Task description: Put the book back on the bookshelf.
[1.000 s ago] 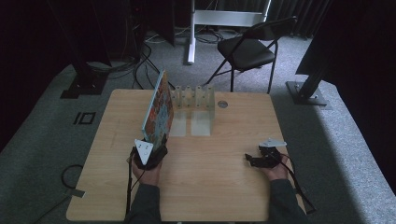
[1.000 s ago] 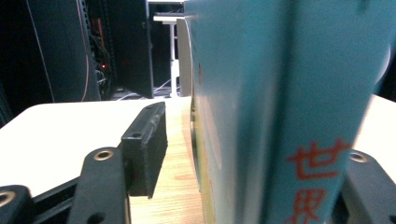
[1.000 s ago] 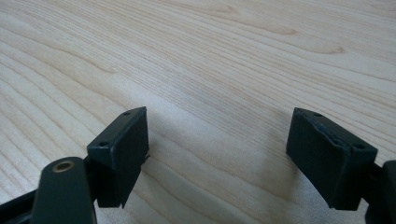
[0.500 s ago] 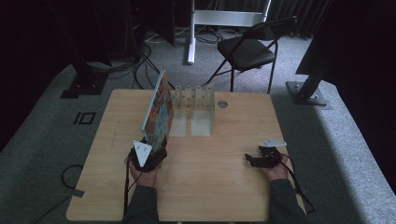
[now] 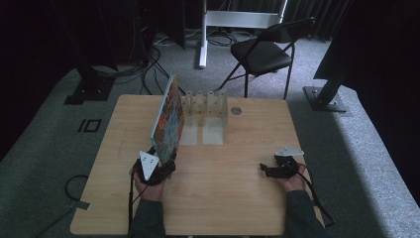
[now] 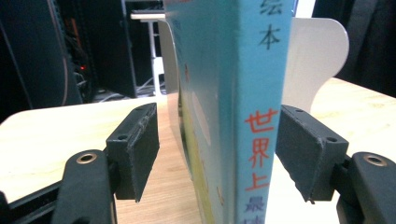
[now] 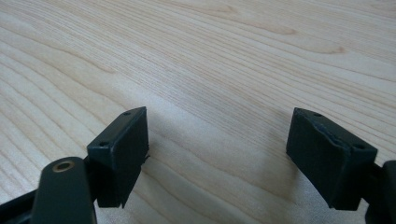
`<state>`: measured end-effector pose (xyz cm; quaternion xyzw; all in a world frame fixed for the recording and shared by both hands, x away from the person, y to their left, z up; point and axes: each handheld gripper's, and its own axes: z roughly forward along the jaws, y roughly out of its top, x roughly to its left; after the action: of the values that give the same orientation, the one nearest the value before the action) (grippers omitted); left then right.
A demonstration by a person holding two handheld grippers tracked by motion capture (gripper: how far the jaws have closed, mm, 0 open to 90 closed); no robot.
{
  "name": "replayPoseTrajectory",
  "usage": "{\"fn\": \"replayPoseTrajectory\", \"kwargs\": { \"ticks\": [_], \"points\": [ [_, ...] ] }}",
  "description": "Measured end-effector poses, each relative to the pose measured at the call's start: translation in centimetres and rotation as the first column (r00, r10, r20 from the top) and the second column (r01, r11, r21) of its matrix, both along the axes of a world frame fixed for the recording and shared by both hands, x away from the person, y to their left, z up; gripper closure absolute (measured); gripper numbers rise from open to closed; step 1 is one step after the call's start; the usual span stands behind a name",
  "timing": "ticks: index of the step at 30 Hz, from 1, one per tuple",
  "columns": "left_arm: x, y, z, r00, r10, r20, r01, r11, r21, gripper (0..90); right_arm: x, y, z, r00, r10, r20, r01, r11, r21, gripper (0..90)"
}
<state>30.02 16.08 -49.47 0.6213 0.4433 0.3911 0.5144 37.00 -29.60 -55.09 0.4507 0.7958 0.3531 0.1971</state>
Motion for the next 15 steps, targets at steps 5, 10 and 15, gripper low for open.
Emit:
{"fn": "replayPoseTrajectory", "kwargs": {
  "ticks": [5,10,15],
  "points": [
    [-0.4,0.4,0.2,0.9998,-0.019,-0.001,0.019,0.9998,0.002,32.2,0.0,0.0,0.0,1.0,0.0,0.0,0.0,1.0,0.0,20.8],
    [-0.6,0.9,0.3,0.9995,-0.027,-0.013,0.027,0.9996,0.011,32.2,0.0,0.0,0.0,1.0,0.0,0.0,0.0,1.0,0.0,20.7],
    [-0.7,1.3,0.4,0.9986,-0.047,-0.023,0.048,0.9987,0.02,32.5,0.0,0.0,0.0,1.0,0.0,0.0,0.0,1.0,0.0,20.8]
  ]
}}
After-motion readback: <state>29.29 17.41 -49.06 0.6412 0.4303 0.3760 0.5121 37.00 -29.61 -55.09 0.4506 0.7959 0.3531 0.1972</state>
